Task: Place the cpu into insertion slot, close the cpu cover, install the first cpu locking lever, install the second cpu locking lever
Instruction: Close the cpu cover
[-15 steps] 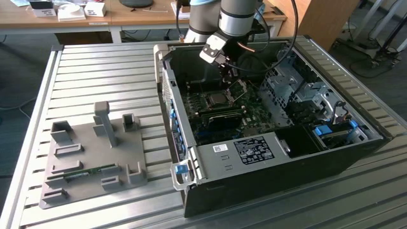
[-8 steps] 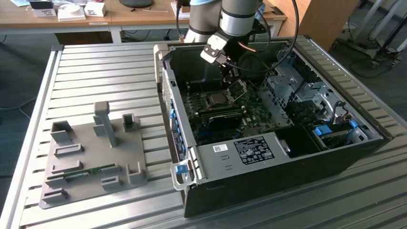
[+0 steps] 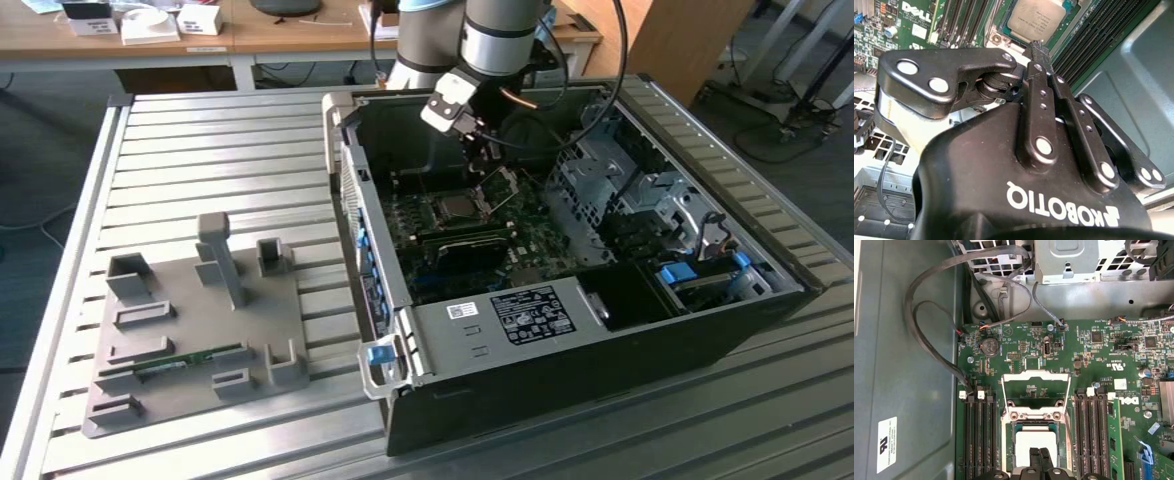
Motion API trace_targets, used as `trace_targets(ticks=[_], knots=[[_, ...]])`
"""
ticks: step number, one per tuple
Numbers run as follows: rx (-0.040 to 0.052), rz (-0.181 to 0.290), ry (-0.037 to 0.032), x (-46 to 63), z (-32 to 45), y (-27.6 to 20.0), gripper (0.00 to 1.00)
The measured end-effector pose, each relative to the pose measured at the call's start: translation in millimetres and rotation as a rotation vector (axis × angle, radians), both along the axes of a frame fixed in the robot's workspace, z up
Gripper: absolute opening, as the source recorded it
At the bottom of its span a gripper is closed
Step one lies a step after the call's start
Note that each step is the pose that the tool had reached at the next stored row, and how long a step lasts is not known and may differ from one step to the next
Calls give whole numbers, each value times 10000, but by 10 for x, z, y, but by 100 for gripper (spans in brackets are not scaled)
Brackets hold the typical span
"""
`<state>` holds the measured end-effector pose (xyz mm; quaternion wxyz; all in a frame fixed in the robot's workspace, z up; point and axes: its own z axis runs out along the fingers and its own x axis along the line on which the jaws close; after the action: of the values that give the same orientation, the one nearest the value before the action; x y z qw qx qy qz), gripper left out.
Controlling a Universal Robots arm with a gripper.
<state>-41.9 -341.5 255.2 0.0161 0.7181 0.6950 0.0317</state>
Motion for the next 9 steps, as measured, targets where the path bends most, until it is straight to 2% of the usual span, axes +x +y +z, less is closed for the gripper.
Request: trace_targets(ticks=[9], knots=[[2, -1, -1, 100, -1, 0, 11]])
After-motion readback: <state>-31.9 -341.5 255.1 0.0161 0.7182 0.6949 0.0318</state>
